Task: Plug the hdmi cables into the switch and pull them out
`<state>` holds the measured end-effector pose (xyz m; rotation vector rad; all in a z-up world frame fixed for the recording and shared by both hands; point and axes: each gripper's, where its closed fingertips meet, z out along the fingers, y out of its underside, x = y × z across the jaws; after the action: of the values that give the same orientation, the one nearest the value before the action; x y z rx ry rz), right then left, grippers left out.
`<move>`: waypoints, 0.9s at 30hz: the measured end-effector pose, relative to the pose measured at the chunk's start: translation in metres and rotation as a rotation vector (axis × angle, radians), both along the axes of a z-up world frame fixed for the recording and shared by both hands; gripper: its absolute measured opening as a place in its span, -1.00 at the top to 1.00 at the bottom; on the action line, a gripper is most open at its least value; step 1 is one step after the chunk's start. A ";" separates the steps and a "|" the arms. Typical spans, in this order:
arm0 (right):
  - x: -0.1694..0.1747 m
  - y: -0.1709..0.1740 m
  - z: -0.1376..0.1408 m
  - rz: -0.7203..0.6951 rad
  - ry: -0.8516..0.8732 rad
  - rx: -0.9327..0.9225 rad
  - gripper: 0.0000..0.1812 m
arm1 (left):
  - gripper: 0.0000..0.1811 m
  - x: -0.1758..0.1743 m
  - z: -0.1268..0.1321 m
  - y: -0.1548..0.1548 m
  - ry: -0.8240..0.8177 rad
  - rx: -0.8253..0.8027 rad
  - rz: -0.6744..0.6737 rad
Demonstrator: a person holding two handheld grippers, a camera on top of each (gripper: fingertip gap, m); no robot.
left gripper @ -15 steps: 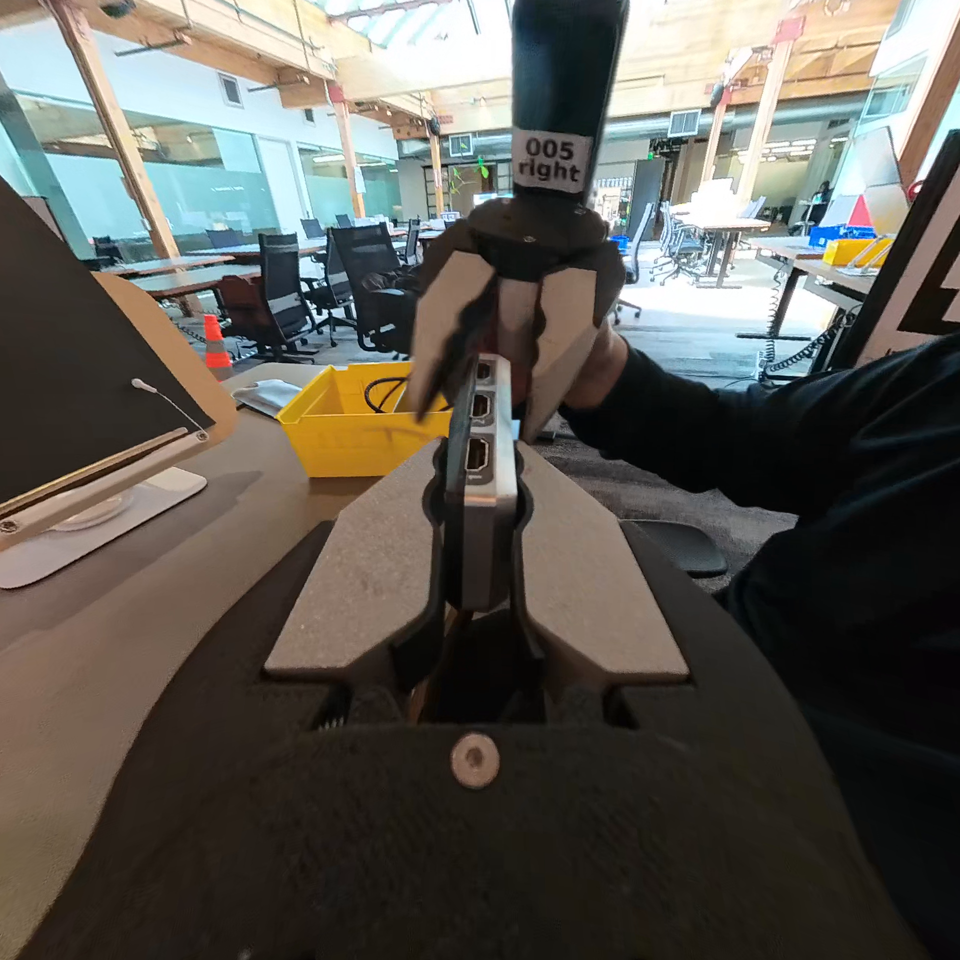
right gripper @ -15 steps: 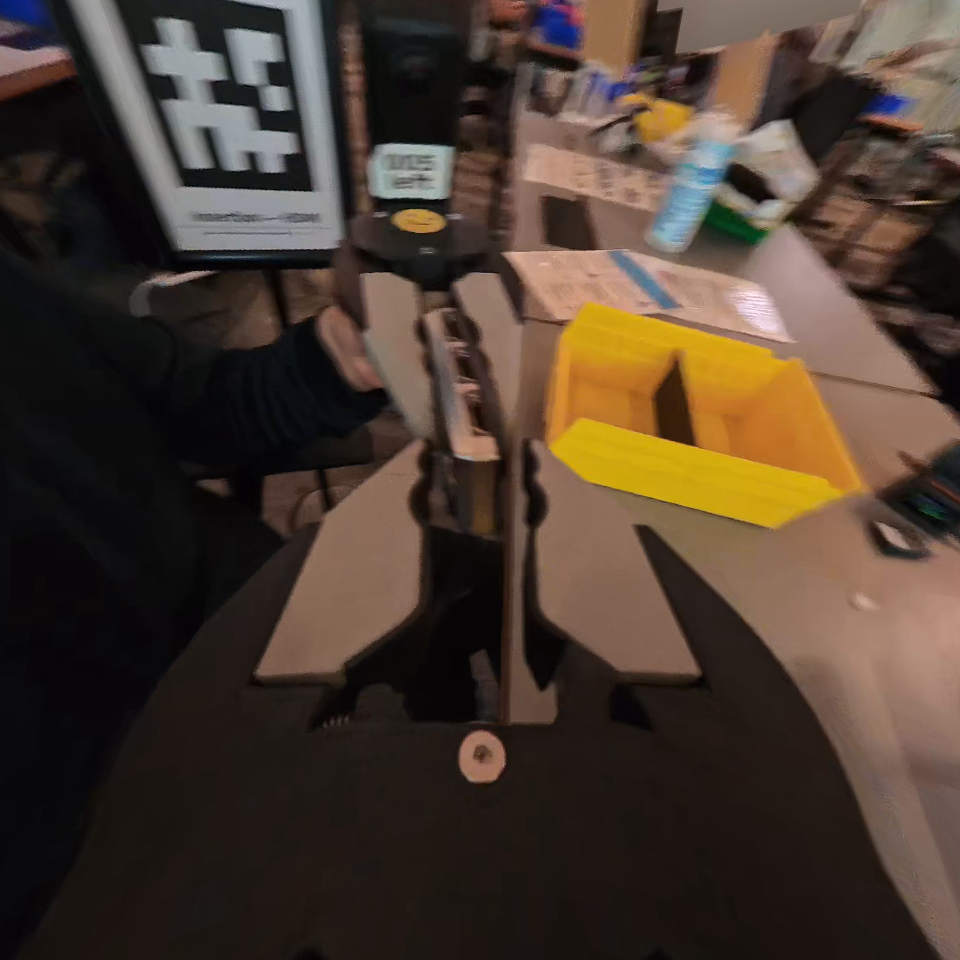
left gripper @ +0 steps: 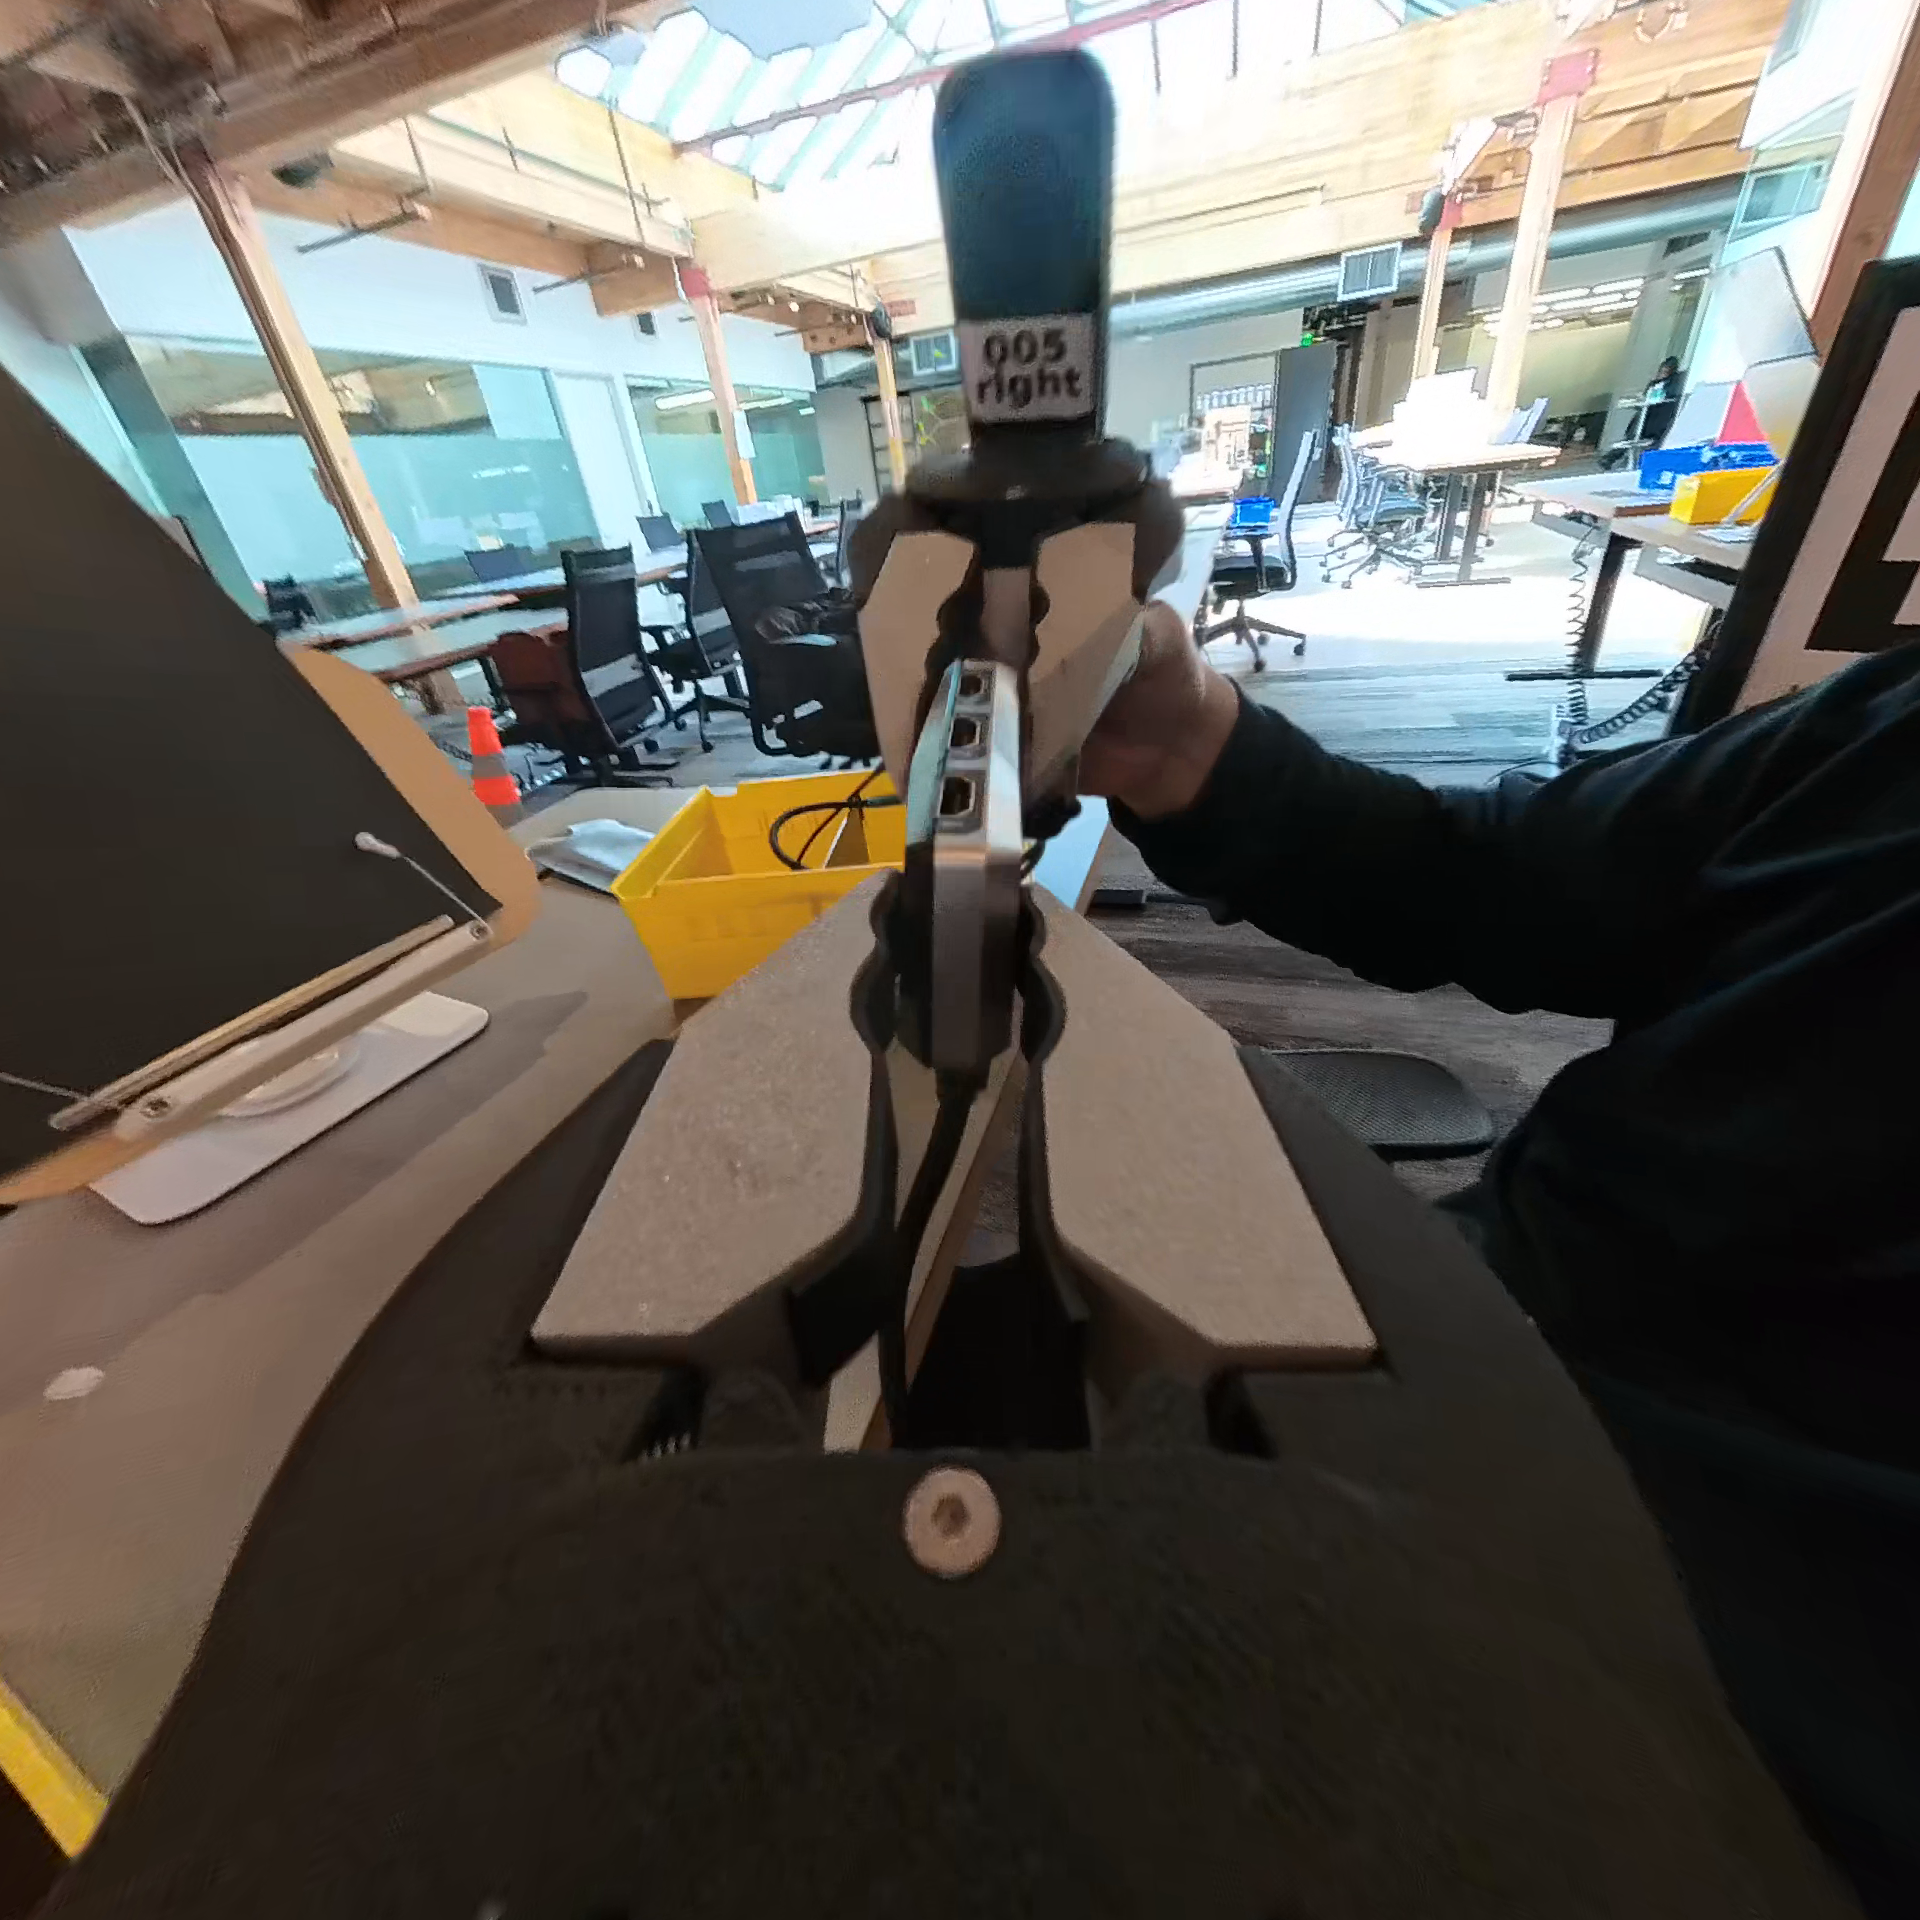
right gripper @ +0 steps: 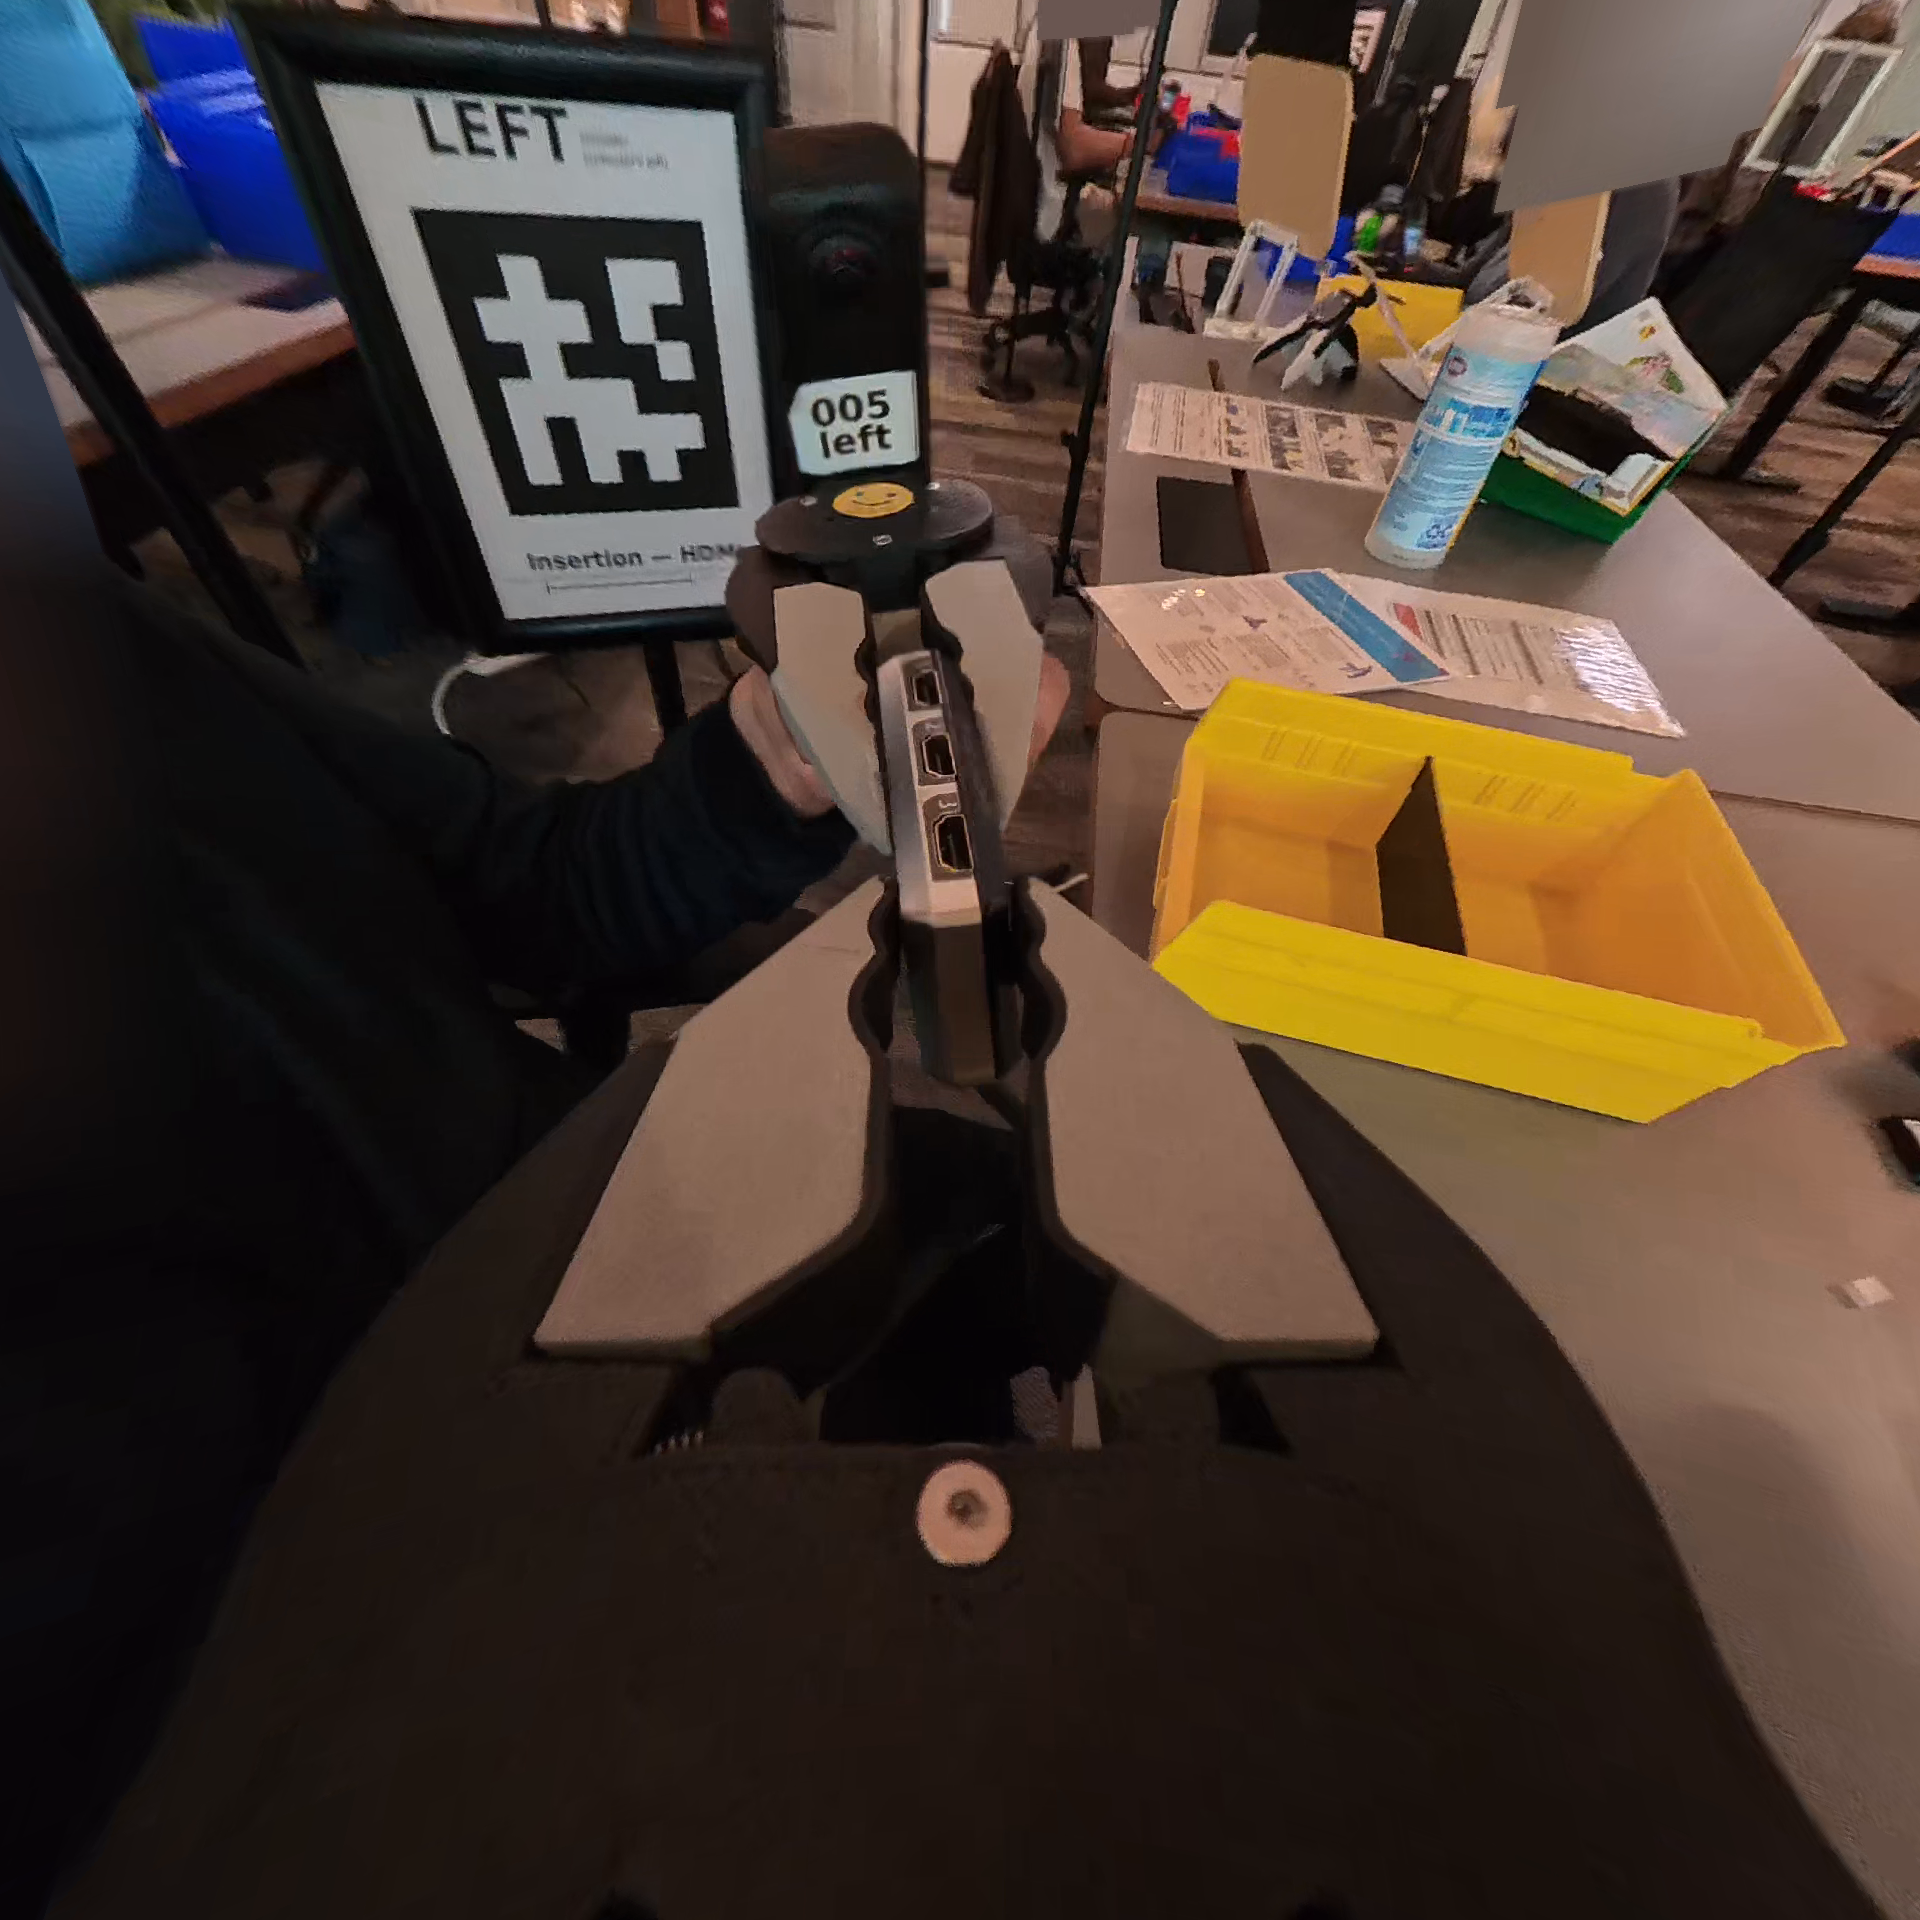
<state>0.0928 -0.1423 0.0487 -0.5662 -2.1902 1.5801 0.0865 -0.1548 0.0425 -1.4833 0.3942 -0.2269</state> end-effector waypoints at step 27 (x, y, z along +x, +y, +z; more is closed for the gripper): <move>0.022 0.237 0.305 -0.840 0.404 0.256 0.79 | 1.00 -0.104 0.079 -0.133 -0.252 0.368 0.404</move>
<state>0.1149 0.0945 0.3534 -0.8458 -1.5035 0.8547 -0.0178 -0.2882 0.1218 -1.1236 -0.0700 -0.0139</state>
